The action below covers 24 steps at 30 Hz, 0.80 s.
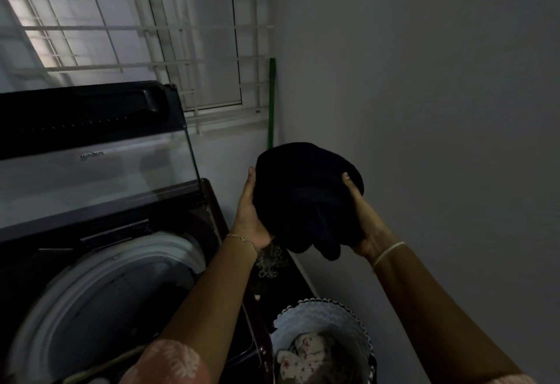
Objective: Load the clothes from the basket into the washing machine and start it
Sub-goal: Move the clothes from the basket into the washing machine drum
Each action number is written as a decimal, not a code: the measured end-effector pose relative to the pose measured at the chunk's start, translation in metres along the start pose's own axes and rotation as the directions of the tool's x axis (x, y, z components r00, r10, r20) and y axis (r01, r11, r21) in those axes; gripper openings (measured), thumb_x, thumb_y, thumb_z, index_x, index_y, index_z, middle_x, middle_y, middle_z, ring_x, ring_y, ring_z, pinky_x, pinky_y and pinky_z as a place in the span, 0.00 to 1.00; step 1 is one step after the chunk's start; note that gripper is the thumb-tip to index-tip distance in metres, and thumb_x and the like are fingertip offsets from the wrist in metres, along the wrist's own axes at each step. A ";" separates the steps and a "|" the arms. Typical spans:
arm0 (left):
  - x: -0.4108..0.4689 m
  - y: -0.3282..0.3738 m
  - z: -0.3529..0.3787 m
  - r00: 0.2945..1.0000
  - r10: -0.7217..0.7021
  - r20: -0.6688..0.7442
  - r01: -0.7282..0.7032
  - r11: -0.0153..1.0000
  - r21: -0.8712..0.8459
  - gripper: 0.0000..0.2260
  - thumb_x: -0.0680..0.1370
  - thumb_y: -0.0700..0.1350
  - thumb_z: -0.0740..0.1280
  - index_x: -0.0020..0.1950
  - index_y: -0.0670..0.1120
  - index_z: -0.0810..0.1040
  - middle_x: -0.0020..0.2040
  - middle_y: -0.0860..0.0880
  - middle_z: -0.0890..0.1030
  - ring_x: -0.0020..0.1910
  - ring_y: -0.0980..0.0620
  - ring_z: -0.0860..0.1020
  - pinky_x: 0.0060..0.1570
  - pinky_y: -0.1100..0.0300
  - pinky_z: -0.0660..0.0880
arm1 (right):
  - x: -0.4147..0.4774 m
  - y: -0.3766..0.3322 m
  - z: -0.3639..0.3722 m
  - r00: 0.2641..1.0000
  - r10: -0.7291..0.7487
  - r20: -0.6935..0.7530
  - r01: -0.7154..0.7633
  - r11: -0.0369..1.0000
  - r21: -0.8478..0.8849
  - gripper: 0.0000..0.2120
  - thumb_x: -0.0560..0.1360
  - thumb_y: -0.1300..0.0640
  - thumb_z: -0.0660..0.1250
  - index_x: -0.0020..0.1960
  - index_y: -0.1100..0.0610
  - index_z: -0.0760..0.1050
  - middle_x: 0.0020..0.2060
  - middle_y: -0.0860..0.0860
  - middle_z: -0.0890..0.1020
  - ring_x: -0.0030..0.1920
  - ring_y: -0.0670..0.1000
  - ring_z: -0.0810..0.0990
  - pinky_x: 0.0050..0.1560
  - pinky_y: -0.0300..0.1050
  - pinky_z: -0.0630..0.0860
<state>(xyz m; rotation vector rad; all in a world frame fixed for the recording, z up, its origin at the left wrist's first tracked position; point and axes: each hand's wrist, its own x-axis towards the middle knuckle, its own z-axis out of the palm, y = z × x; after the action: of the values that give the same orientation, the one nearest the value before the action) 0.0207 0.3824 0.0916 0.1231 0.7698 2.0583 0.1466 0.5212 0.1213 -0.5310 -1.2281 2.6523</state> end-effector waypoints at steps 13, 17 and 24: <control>-0.035 0.006 -0.038 0.993 0.079 -0.084 -0.074 0.995 0.063 0.30 0.71 0.65 0.67 0.67 0.49 0.75 0.66 0.45 0.77 0.67 0.43 0.73 0.68 0.44 0.67 | 0.019 0.045 0.023 0.992 0.063 0.111 -0.085 0.976 0.201 0.25 0.76 0.34 0.57 0.56 0.53 0.79 0.52 0.56 0.85 0.52 0.56 0.84 0.56 0.54 0.78; -0.064 0.011 -0.064 0.975 0.145 -0.170 -0.139 0.989 0.047 0.28 0.72 0.64 0.66 0.67 0.50 0.76 0.65 0.44 0.78 0.66 0.43 0.74 0.68 0.45 0.68 | 0.026 0.077 0.044 0.977 0.162 0.141 -0.184 0.970 0.160 0.27 0.73 0.33 0.60 0.58 0.53 0.78 0.54 0.57 0.84 0.55 0.58 0.83 0.59 0.54 0.77; -0.118 0.051 -0.117 0.945 0.204 -0.254 -0.226 0.972 -0.059 0.28 0.72 0.63 0.66 0.67 0.49 0.76 0.65 0.44 0.78 0.67 0.43 0.73 0.70 0.45 0.66 | 0.042 0.124 0.109 0.934 0.283 0.219 -0.305 0.949 0.073 0.27 0.73 0.34 0.62 0.57 0.54 0.79 0.56 0.59 0.83 0.55 0.59 0.82 0.56 0.55 0.77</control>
<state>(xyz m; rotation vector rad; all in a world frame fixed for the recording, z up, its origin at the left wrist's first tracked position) 0.0100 0.2143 0.0498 -0.1058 0.8451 2.3423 0.0653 0.3765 0.0814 -0.4650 -1.1258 3.0743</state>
